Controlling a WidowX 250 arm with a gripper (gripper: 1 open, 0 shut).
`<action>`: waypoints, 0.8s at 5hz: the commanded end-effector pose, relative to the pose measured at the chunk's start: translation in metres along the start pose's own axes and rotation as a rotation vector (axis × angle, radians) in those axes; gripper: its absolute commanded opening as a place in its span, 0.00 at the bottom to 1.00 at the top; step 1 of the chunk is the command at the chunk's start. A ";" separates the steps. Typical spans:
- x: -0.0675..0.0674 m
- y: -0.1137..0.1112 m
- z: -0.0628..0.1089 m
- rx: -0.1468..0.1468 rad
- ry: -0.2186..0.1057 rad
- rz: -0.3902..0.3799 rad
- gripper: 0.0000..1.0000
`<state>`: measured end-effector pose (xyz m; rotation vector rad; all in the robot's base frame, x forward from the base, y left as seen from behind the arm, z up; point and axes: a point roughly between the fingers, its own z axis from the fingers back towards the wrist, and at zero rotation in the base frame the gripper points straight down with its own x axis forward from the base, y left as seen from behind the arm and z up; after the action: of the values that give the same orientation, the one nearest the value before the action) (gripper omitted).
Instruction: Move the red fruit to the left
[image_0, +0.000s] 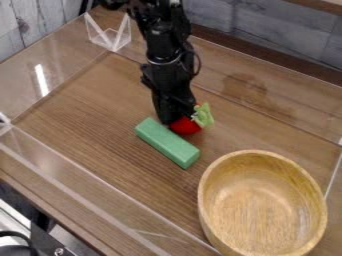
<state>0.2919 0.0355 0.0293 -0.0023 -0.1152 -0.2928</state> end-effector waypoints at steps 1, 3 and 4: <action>0.003 -0.002 -0.005 0.016 -0.014 0.035 0.00; 0.007 0.004 0.030 -0.022 -0.077 0.006 0.00; 0.010 0.023 0.046 -0.022 -0.108 0.078 0.00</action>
<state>0.2898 0.0550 0.0551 -0.0700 -0.1477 -0.2026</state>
